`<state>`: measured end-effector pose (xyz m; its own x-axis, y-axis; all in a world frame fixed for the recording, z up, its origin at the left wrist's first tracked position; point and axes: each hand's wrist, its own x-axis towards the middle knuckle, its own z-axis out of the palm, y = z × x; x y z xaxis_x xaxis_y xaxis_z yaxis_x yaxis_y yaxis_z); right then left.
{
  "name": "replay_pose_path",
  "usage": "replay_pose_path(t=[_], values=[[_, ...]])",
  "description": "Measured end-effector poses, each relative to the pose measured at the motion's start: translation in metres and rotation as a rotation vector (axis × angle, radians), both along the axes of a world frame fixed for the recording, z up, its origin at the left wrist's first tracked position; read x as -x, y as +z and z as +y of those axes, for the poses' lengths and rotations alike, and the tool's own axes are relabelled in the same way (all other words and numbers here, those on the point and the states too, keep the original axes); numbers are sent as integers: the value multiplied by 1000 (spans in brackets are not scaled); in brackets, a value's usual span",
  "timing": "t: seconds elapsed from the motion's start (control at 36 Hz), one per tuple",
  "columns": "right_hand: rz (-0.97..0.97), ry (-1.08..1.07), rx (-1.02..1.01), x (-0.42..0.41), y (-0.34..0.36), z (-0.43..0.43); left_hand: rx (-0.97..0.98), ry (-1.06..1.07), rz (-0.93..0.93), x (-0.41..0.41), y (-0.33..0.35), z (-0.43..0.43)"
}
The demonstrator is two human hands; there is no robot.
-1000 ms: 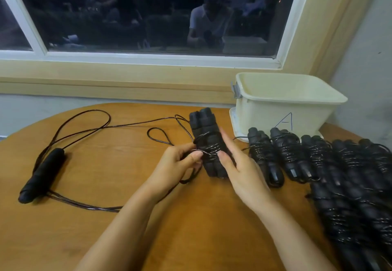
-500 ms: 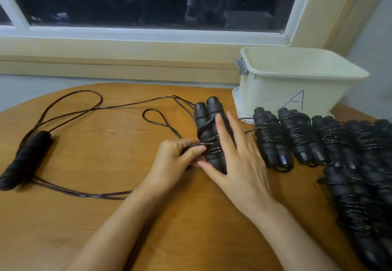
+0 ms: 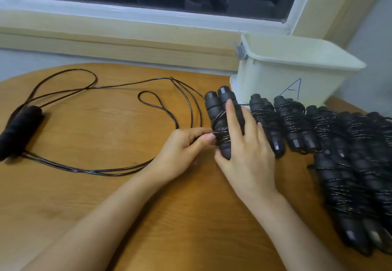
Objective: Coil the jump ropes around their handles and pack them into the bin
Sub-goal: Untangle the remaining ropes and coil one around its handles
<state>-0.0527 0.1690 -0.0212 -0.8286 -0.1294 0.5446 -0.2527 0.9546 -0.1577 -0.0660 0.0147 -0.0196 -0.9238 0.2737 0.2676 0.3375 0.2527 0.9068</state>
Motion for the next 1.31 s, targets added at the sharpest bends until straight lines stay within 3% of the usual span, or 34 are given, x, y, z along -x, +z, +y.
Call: replay_pose_path(t=[0.22, 0.47, 0.69, 0.89, 1.06, 1.31], values=[[92, 109, 225, 2, -1, 1, -202, -22, -104, 5, 0, -7], [-66, 354, 554, 2, -4, -2, -513, 23, -258, 11, -5, -12], [-137, 364, 558, 0, -5, -5, -484, 37, -249, 7, 1, -13], [-77, 256, 383, -2, -3, -4, -395, 152, -109, 4, 4, -8], [-14, 201, 383, -3, -8, -7, -315, 151, -52, 3, 2, -6], [-13, 321, 687, -4, -12, -13, -392, 163, -67, 1, 2, -3]])
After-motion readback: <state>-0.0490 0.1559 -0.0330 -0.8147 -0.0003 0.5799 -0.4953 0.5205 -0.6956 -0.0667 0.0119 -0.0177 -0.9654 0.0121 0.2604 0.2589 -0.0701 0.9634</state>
